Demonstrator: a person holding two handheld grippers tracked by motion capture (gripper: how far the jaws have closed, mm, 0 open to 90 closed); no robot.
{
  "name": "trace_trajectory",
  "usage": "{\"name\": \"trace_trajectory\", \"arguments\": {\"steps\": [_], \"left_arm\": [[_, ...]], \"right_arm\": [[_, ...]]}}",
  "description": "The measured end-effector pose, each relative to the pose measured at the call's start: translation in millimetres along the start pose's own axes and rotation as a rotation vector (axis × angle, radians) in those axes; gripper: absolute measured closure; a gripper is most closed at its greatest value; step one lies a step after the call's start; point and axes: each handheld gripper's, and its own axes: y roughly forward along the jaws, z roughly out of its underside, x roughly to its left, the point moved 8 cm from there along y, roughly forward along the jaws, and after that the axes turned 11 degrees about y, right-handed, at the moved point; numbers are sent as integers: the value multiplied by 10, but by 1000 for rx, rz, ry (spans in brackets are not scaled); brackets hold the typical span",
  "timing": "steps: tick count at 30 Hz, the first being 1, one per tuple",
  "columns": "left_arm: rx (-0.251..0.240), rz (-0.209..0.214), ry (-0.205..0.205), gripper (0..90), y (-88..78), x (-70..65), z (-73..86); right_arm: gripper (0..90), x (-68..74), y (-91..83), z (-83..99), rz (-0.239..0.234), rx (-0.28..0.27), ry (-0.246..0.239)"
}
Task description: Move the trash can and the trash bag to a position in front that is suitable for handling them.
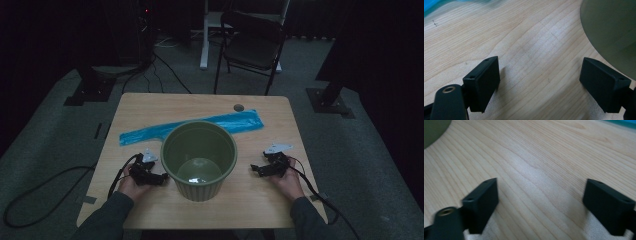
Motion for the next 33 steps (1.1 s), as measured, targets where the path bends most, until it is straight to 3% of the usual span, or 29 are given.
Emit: {"name": "trace_trajectory", "arguments": {"steps": [2,4,5,6,8,9,11,13,14,15,17,19,21,25,30,33], "left_arm": [[15,9,9,179,-13,3,1],[22,13,13,277,-31,11,1],[22,8,3,277,-53,42,3],[26,5,-3,386,-63,61,6],[38,0,-14,466,-77,73,0],[38,0,-14,506,-77,73,0],[36,42,3,537,-84,6,-28],[25,57,14,537,-91,-25,-53],[-11,69,33,538,-121,-88,-126],[-11,69,33,538,-121,-88,-126],[-59,92,50,538,-155,-161,-222],[-69,112,72,537,-161,-220,-272],[-63,97,101,549,-167,-251,-299],[-82,101,102,550,-180,-282,-345],[-90,108,105,550,-107,-322,-456],[-95,123,142,557,-38,-371,-572]], "right_arm": [[279,16,-20,5,-2,-13,3],[326,27,-30,8,-2,-15,6],[369,38,-42,11,2,-15,9],[464,68,-65,13,12,-3,16],[548,88,-80,8,24,17,22],[548,88,-80,8,24,17,22],[595,138,-94,8,21,47,26],[607,201,-94,8,4,61,20],[609,244,-94,2,-3,64,5],[609,244,-94,2,-3,64,5],[615,376,-107,-46,-23,56,-26],[618,488,-131,-109,-46,36,-46],[622,595,-156,-162,-71,22,-60],[625,767,-205,-219,-109,2,-80],[624,822,-254,-233,-139,-3,-84],[627,838,-294,-241,-156,-14,-85]]}}
